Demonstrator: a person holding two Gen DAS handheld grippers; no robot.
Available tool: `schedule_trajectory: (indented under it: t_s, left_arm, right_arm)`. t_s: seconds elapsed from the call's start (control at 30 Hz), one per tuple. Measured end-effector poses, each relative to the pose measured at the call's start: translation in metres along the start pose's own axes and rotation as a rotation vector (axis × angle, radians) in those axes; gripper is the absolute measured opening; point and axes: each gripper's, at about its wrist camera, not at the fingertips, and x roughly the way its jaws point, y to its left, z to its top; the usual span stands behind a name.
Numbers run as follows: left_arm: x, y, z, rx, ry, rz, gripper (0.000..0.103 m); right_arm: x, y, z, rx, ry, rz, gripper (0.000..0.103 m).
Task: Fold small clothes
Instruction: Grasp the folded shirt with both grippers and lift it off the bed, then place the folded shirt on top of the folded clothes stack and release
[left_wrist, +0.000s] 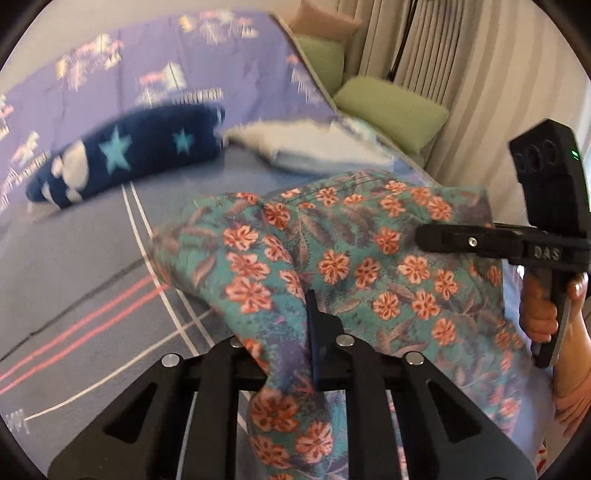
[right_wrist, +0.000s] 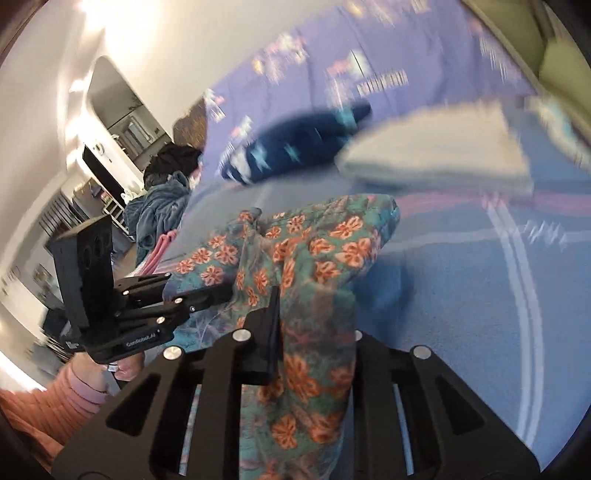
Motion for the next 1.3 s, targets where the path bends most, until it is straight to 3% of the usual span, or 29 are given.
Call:
schedule_trajectory:
  t_s: [0.23, 0.4, 0.57, 0.67, 0.8, 0.97, 1.1, 1.17, 1.2, 1.23, 1.27, 1.3]
  left_arm:
    - [-0.083, -0.048, 0.037, 0.105, -0.226, 0.025, 0.013]
    - [-0.115, -0.081, 0.106, 0.208, -0.333, 0.067, 0.013]
    - [-0.127, -0.105, 0.179, 0.290, -0.421, 0.151, 0.013]
    - [-0.117, -0.113, 0.215, 0.314, -0.439, 0.192, 0.013]
    - [-0.082, -0.112, 0.251, 0.314, -0.404, 0.225, 0.013]
    - [-0.039, -0.110, 0.266, 0.339, -0.351, 0.273, 0.014]
    - [0.017, -0.095, 0.282, 0.342, -0.302, 0.303, 0.014]
    - [0.046, -0.083, 0.288, 0.325, -0.295, 0.338, 0.025]
    - [0.064, -0.077, 0.291, 0.310, -0.289, 0.362, 0.031]
    - [0.091, -0.066, 0.294, 0.299, -0.278, 0.422, 0.058]
    - [0.116, -0.057, 0.293, 0.302, -0.257, 0.515, 0.090]
    - [0.143, -0.047, 0.288, 0.313, -0.219, 0.630, 0.095]
  right_arm:
    - [-0.095, 0.051, 0.019, -0.123, -0.243, -0.115, 0.016]
    - [-0.150, 0.057, 0.073, -0.132, -0.394, -0.192, 0.016]
    - [-0.171, 0.054, 0.135, -0.182, -0.488, -0.300, 0.016]
    - [-0.167, 0.035, 0.164, -0.145, -0.498, -0.315, 0.016]
    - [-0.144, 0.009, 0.187, -0.101, -0.483, -0.339, 0.016]
    - [-0.096, -0.031, 0.206, -0.055, -0.433, -0.358, 0.016]
    - [-0.044, -0.077, 0.224, -0.012, -0.395, -0.379, 0.016]
    - [-0.005, -0.104, 0.232, -0.013, -0.384, -0.462, 0.022]
    - [0.010, -0.113, 0.231, 0.003, -0.372, -0.537, 0.046]
    - [0.032, -0.132, 0.230, 0.050, -0.348, -0.644, 0.077]
    - [0.044, -0.145, 0.227, 0.084, -0.327, -0.691, 0.078]
    - [0.060, -0.164, 0.219, 0.130, -0.283, -0.721, 0.076]
